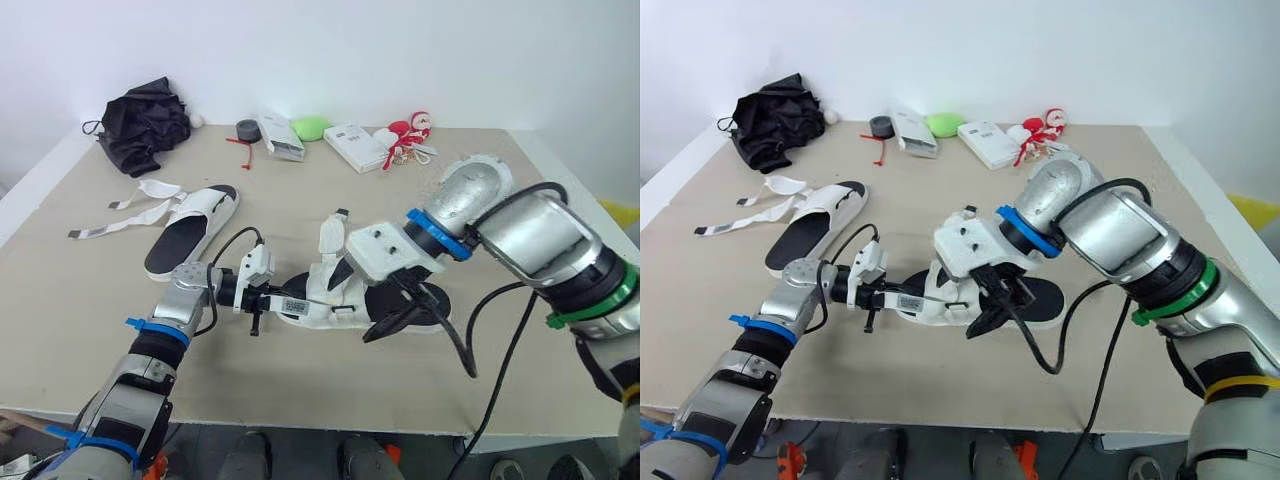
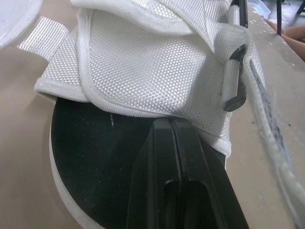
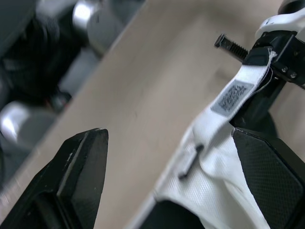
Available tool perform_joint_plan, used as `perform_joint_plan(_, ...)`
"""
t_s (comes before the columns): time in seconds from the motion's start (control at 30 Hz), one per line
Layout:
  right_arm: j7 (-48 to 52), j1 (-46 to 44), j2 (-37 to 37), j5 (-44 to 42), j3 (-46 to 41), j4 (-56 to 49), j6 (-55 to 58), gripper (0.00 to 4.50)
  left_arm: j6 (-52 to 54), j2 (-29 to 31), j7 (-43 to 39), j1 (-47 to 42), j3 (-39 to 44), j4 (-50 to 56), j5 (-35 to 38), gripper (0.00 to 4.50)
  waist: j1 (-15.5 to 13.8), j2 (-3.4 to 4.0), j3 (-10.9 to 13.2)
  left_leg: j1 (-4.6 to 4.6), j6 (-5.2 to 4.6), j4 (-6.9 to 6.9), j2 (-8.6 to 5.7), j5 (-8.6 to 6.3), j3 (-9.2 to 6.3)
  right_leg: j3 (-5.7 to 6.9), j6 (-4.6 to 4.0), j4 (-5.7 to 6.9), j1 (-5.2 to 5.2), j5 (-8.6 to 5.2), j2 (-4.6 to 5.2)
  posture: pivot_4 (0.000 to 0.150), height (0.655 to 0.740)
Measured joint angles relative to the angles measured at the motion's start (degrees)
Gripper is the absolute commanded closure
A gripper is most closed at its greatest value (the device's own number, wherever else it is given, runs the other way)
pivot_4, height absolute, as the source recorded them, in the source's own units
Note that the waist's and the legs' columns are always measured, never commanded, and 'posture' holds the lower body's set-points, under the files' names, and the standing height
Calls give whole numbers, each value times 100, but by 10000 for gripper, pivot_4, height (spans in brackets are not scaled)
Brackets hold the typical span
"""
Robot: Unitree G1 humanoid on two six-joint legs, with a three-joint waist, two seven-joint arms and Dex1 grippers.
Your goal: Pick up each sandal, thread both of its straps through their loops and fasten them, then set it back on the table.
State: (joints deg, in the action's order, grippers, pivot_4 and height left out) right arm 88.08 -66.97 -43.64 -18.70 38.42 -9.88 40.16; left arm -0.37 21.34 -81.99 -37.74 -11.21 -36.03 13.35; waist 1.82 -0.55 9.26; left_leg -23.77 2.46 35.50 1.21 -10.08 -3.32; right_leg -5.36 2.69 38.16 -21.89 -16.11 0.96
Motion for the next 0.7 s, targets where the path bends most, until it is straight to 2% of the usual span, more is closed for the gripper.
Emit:
perform_joint_plan(0.27, -1118, -125, 1327, 775, 383, 812, 1206, 608, -102, -39, -1, 11, -5, -30, 0, 45000, -23, -7, -9, -7, 0, 0, 0, 1, -20, 33, 24, 0, 1, 11, 2, 1500, 7380)
perform_joint_plan(0.6, -1236, -140, 1596, 1005, 397, 976, 1347, 608, -102, -39, 22, 23, -2, -29, 1, 45000, -23, -7, -10, -6, 0, 0, 0, 1, -31, 45, 24, 1, 4, 11, 0, 1500, 7380)
perform_joint_plan(0.7, -1207, -139, 1629, 1019, 438, 1013, 1351, 7428, -102, -39, 26, 36, 0, -17, 2, 45000, -22, -8, -10, -6, 0, 0, 0, 1, -33, 47, 23, 1, 4, 11, 1, 1500, 7380)
